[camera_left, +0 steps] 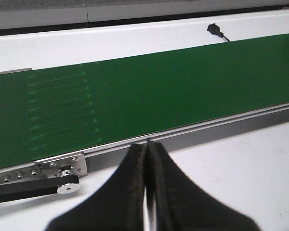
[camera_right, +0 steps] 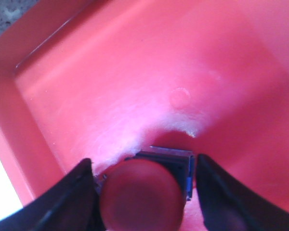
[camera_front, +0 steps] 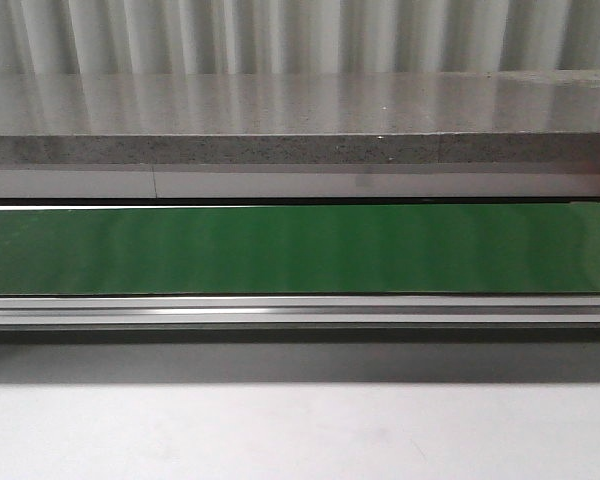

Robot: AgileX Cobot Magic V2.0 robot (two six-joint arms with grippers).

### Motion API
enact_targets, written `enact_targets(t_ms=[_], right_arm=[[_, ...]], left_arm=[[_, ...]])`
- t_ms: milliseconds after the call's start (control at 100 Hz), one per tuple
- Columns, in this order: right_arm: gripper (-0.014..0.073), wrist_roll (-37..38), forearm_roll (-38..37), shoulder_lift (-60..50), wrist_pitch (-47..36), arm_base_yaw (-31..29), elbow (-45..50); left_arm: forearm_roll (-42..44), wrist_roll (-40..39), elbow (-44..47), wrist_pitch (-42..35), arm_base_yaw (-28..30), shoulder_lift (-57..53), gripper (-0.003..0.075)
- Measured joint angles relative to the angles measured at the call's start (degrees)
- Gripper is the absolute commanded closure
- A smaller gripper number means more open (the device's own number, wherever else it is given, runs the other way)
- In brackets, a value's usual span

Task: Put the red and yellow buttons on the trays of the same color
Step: 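Carry the red button with the right gripper into the red tray, release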

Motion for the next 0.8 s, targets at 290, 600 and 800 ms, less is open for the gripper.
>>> enact_targets(t_ms=[290, 600, 800], right_arm=[[0.0116, 0.00, -0.30, -2.81, -0.22, 0.00, 0.00], [0.0634, 0.00, -9.59, -11.43, 3.96, 5.72, 0.00], [0.0662, 0.00, -12.75, -15.66, 7.76, 12.85, 0.00]], left_arm=[[0.00, 0.00, 0.00, 0.00, 0.00, 0.00, 0.0740], [0.00, 0.00, 0.00, 0.00, 0.00, 0.00, 0.0740], [0.00, 0.00, 0.00, 0.00, 0.00, 0.00, 0.0740]])
